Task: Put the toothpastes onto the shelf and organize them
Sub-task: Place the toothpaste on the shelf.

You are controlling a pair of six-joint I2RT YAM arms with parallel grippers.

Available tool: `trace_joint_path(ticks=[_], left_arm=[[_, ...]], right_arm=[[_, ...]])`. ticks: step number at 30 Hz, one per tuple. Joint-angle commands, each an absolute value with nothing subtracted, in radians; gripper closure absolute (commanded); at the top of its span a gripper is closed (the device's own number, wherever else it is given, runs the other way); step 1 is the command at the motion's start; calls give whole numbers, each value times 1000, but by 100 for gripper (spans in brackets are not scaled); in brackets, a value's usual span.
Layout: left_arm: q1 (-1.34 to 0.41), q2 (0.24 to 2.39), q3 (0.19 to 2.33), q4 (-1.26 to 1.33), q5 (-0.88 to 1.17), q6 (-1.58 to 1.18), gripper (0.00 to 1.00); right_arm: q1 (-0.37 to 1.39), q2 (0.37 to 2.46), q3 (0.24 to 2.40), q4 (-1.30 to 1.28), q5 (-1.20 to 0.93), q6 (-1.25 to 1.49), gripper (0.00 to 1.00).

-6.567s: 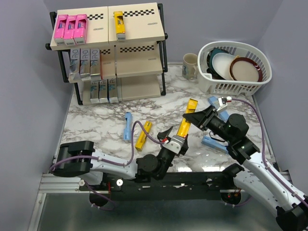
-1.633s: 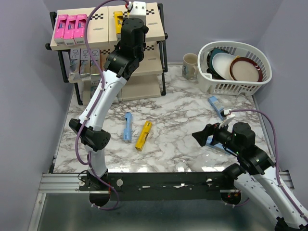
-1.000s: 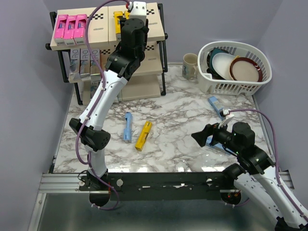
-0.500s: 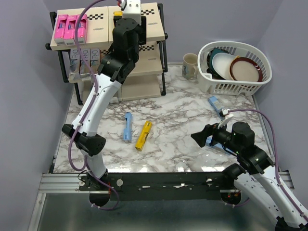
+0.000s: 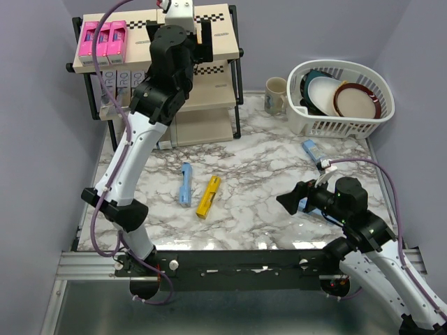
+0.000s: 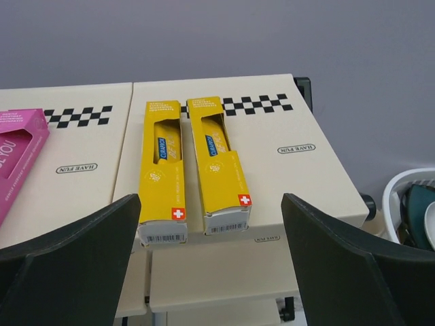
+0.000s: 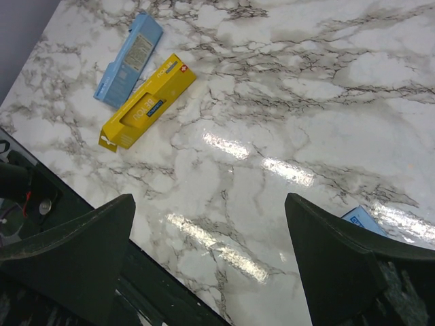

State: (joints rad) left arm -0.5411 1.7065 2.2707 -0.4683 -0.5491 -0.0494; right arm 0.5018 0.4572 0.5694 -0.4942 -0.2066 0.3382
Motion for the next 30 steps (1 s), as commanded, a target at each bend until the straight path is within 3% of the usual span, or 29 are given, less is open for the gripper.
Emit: trace_joint_path(ticks=[1, 17, 30], left_arm=[[-534, 1769, 2315, -555, -595, -46, 1], [-523, 1807, 2309, -555, -672, -44, 1], [-528, 1740, 2286, -540, -502, -112, 7]], right_arm=[[499, 459, 557, -474, -229, 321, 0], [499, 465, 552, -471, -239, 321, 0], [499, 463, 551, -469, -241, 321, 0]])
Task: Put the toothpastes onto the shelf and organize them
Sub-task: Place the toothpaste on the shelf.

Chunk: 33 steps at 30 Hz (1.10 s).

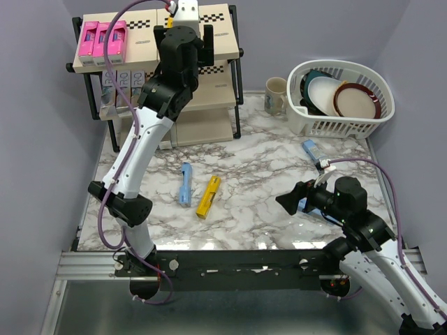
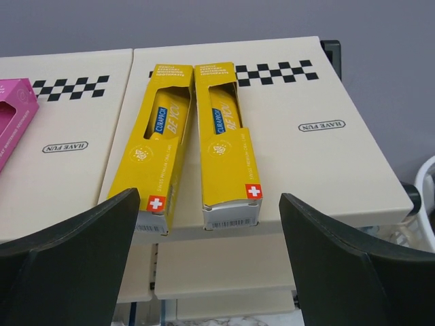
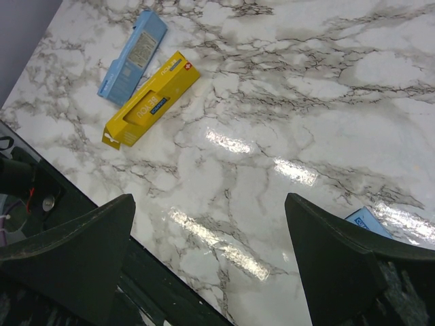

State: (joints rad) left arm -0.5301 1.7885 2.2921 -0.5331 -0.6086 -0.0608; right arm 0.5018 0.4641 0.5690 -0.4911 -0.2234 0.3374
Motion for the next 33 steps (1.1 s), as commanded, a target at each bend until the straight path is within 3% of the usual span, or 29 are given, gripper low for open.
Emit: trace_joint_path(ticks=[1, 12, 20, 33], left_arm=[[-529, 1736, 2286, -541, -491, -123, 7], [-503, 1652, 2241, -497, -571, -86, 1], [-354, 1661, 2217, -542, -229, -320, 1], [-275, 1664, 2181, -506, -34, -454, 1]], right_arm=[[499, 463, 551, -469, -241, 319, 0], [499, 463, 548, -468, -239, 319, 0], [499, 460, 546, -469, -241, 319, 0], [499, 463, 545, -466, -242, 318, 0]])
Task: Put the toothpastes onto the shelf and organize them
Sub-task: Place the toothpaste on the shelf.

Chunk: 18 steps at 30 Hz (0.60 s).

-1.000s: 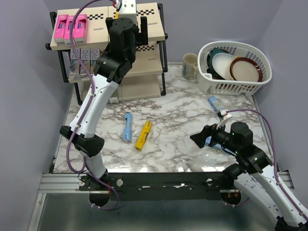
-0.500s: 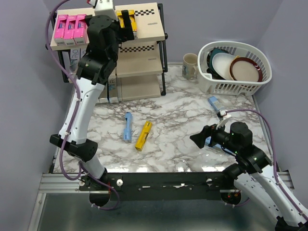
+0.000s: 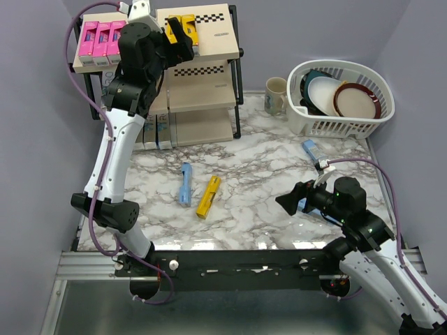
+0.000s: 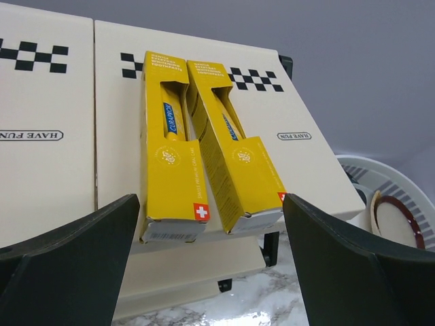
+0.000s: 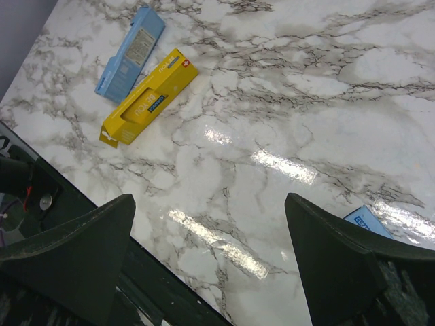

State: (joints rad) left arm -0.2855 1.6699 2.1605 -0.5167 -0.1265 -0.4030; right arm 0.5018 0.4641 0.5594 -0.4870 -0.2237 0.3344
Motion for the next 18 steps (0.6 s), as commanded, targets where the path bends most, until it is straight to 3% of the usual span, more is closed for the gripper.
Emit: trace_joint_path(ticks=[1, 18], left_arm=[[-275, 1666, 2183, -506, -17, -459, 1], [-275, 1657, 2184, -509, 8, -446, 1]], right_arm=[[499, 462, 545, -466, -242, 321, 0], [499, 459, 541, -466, -242, 321, 0]])
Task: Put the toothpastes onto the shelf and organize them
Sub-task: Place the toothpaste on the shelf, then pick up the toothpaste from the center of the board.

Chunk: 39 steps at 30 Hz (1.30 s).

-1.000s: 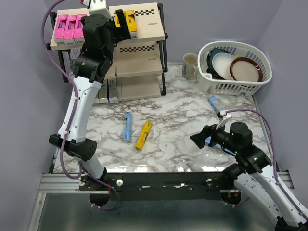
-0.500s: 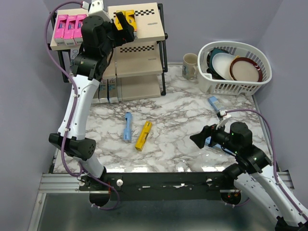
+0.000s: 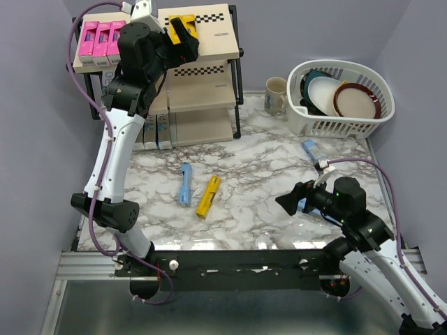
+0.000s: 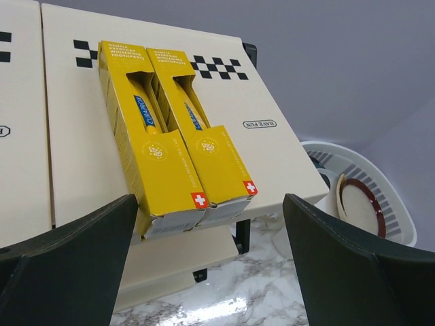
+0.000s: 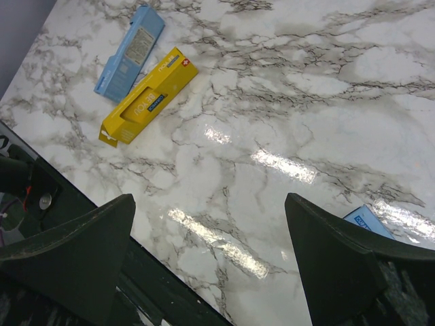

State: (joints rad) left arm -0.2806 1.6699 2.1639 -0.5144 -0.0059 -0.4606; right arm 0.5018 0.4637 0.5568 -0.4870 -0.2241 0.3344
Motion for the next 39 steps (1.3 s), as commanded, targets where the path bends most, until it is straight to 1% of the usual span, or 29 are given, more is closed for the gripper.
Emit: trace_joint_path(ticks=[1, 3, 5, 8, 11, 16, 19, 22, 24, 26, 27, 28, 31, 33, 34, 36, 37, 38, 39], left_arm=[[-275, 1648, 2181, -511, 8, -439, 1], [-275, 1632, 2172, -512, 8, -416, 1], [-275, 1594, 2163, -526, -41, -367, 1], [-275, 1510, 2088, -532, -89, -298, 1], [-276, 1392, 1949, -529, -103, -249, 1], [-290, 1178, 1608, -522, -69, -225, 1], [-317, 999, 1416, -520, -45, -244, 1], [-350, 907, 1249, -526, -14, -245, 1], [-406, 827, 1125, -525, -17, -248, 1], [-461, 763, 1044, -520, -69, -261, 1], [-522, 749, 973, -525, -87, -262, 1], [-550, 736, 945, -529, -133, -287, 1], [-652, 729, 839, -525, -161, -342, 1], [-708, 727, 763, -493, -225, -415, 1], [-769, 726, 738, -477, -253, -438, 1], [-833, 718, 671, -422, -369, -515, 1], [-906, 716, 649, -404, -411, -531, 1], [-938, 721, 629, -387, -466, -547, 1], [-978, 729, 602, -367, -564, -566, 1]], right_arm=[[499, 459, 541, -466, -241, 321, 0], [499, 460, 543, -468, -241, 319, 0], [499, 459, 546, -472, -242, 316, 0], [499, 459, 549, -471, -244, 311, 0], [499, 471, 543, -459, -265, 308, 0], [499, 524, 535, -442, -301, 336, 0], [499, 551, 514, -411, -313, 357, 0], [499, 564, 489, -382, -327, 368, 0], [499, 575, 471, -357, -336, 373, 0], [497, 583, 457, -335, -344, 380, 0], [499, 584, 453, -325, -347, 382, 0], [499, 586, 437, -319, -353, 385, 0], [499, 592, 411, -281, -362, 390, 0], [499, 598, 400, -261, -365, 384, 0], [499, 603, 396, -255, -374, 382, 0], [499, 610, 384, -235, -388, 379, 1], [499, 618, 380, -227, -403, 377, 1], [499, 621, 374, -215, -411, 379, 0], [499, 624, 371, -210, -417, 379, 0]])
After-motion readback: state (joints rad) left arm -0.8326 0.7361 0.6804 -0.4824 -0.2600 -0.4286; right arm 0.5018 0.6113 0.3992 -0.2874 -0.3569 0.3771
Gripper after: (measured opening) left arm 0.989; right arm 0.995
